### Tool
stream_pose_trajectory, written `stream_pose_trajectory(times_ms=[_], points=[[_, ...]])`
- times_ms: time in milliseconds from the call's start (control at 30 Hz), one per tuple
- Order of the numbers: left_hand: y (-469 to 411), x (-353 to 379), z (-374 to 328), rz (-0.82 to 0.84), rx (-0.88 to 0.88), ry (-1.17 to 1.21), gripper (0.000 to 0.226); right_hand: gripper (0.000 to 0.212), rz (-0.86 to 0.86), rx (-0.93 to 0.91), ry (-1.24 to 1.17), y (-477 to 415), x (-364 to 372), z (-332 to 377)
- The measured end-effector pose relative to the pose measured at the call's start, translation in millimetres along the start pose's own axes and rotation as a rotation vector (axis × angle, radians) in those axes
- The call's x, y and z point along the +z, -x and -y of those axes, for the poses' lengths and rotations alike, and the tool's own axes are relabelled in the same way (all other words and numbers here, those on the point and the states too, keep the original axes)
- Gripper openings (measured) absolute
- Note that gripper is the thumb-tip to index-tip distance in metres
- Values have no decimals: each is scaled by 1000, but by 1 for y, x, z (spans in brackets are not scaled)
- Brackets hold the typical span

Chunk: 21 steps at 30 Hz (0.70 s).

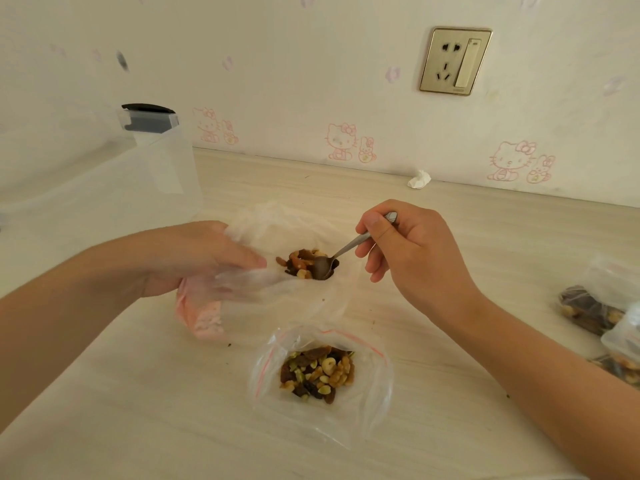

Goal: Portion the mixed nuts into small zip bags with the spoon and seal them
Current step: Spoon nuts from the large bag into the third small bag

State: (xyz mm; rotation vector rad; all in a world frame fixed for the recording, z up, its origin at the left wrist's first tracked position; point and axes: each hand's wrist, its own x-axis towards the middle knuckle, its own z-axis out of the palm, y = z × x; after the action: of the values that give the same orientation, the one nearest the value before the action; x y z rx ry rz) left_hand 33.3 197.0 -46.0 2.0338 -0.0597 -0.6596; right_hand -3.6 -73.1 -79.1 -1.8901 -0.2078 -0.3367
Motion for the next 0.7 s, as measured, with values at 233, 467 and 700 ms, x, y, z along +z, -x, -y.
stream_pose_trajectory(times_ms=[233, 467, 700], points=[[-14, 25, 4, -26, 135, 516, 27, 29, -17, -7, 22, 0, 1, -2], [-13, 21, 1, -220, 15, 302, 34, 29, -28, -1, 28, -1, 0, -3], [-6, 13, -2, -232, 27, 118, 30, 29, -29, 6, 25, -1, 1, -3]])
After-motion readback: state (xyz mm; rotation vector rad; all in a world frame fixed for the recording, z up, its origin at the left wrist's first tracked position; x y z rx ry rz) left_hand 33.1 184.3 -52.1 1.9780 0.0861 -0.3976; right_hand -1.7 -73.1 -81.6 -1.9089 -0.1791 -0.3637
